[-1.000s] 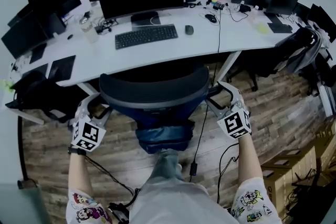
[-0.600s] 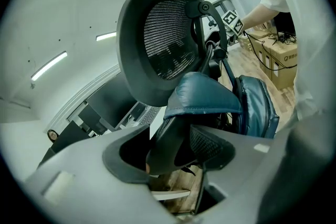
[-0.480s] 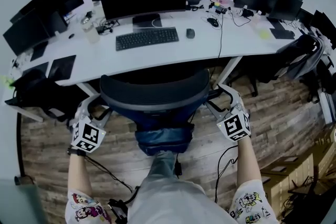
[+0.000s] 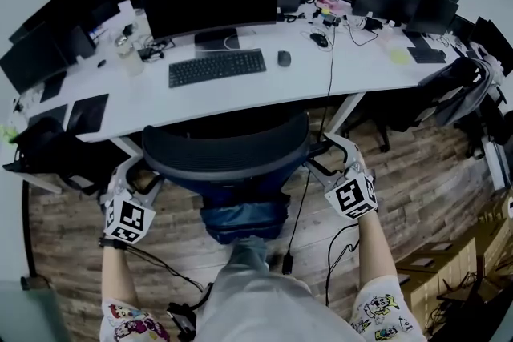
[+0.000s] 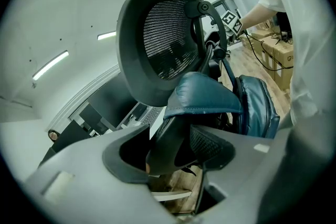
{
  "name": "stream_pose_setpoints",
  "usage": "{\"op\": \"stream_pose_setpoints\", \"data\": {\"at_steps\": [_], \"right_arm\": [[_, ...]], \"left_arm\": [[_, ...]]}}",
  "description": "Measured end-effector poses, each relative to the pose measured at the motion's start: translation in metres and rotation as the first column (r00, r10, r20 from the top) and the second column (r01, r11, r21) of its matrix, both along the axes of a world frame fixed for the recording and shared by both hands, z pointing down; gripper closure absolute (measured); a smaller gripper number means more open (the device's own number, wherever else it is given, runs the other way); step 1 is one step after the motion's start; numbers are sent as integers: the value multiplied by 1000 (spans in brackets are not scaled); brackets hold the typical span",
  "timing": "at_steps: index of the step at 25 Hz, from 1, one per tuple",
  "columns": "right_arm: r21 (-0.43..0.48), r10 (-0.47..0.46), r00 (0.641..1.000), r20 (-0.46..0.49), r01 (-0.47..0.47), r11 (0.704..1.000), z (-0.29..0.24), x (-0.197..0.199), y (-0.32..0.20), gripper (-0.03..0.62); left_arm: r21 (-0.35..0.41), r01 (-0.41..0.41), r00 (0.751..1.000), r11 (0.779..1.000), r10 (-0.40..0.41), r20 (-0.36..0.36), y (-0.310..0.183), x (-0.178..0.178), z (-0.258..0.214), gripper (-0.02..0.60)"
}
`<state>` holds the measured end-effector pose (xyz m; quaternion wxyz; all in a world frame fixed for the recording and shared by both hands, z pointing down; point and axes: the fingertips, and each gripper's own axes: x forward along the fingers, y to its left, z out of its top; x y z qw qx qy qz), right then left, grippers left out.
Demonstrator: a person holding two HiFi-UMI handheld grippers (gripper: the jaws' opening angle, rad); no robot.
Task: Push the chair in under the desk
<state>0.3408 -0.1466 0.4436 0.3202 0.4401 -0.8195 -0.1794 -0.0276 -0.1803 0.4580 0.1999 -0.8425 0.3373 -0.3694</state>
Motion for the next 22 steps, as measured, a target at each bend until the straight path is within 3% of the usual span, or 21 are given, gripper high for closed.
{"op": "stream_pose_setpoints", "data": {"at_steps": [22], "right_arm": [[19, -69, 998, 4, 68, 997, -1, -15, -98, 299]], "left_arm": [[20, 97, 995, 995, -97, -17, -67, -16, -1, 321]]}}
